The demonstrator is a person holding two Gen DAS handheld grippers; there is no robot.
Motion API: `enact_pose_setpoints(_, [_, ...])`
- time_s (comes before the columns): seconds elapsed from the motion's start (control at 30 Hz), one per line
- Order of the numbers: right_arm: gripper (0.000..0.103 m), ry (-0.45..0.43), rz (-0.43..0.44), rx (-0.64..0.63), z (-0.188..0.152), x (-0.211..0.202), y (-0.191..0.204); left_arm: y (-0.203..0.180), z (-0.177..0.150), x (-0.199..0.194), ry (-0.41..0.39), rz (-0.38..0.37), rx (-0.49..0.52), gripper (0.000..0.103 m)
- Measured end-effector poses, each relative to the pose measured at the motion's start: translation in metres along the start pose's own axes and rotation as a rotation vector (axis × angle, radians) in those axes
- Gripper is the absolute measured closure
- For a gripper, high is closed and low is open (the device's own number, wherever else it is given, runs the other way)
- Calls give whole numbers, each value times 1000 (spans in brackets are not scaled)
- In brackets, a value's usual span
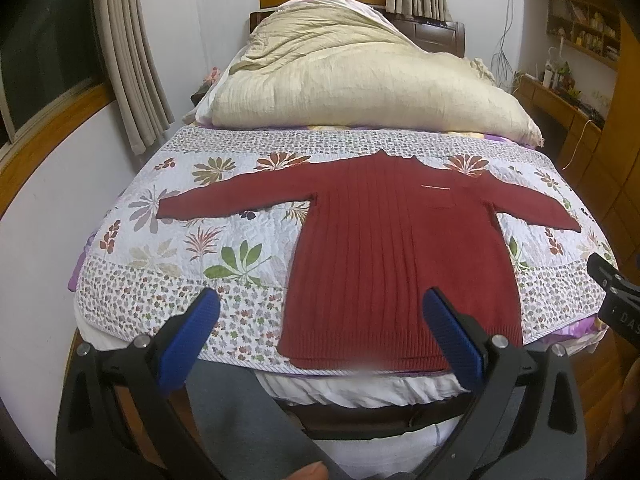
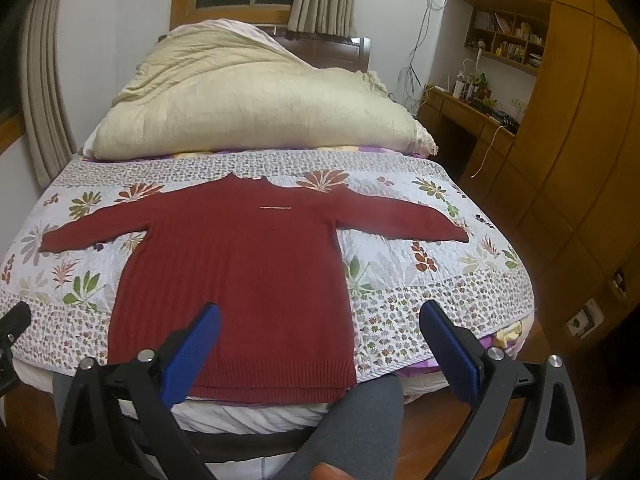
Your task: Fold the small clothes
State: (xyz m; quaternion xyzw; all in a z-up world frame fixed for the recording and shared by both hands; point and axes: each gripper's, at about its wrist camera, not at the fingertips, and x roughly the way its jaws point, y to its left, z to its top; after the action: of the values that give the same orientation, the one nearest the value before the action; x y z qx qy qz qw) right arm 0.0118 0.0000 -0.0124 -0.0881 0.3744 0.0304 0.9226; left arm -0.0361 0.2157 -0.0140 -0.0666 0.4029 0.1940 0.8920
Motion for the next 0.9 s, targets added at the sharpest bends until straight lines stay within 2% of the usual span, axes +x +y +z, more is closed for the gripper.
enact_pose_setpoints(0.17, [4,10,1,-3,2,7,0,-3,2,8,11,7,3,3])
enact_pose_setpoints(0.23, [4,7,-4,-7,3,12,0,-5,4,16,11,-13,12,3])
enact_pose_setpoints(0.3, [4,-53,-16,-15,3,17,-2,-7,4,26,7,-72,36,3])
enact_pose_setpoints(0.33, [4,-108,1,-32,2,18,-2,-8,3,34,6,-158,52,3])
enact_pose_setpoints(0.4, [4,-225,111,-88,-3,28,-8,-8,1,46,7,-310,57,3])
enact_pose_setpoints(0.43, [4,-238,122,-89,-4,36,-12,-12,2,53,10,-348,71,3])
enact_pose_setpoints(0.53, [4,-157,89,-60,5,84,-39,-34,6,68,11,-314,149,3])
enact_pose_setpoints(0.6, [4,-126,110,21,10,114,-72,-41,9,76,22,-353,142,3])
enact_pose_setpoints(0.67, [4,-70,166,189,15,155,-126,-49,15,86,56,-400,108,3])
enact_pose_setpoints(0.73, [11,45,238,390,17,202,-183,-54,18,88,13,-403,74,3])
enact_pose_setpoints(0.8, [30,113,293,545,8,237,-226,-56,20,85,-69,-385,52,3])
enact_pose_setpoints(0.83, [33,168,309,653,2,264,-256,-59,21,83,-109,-387,45,3])
enact_pose_setpoints(0.9, [53,212,330,765,-6,295,-293,-64,22,82,-126,-407,42,3])
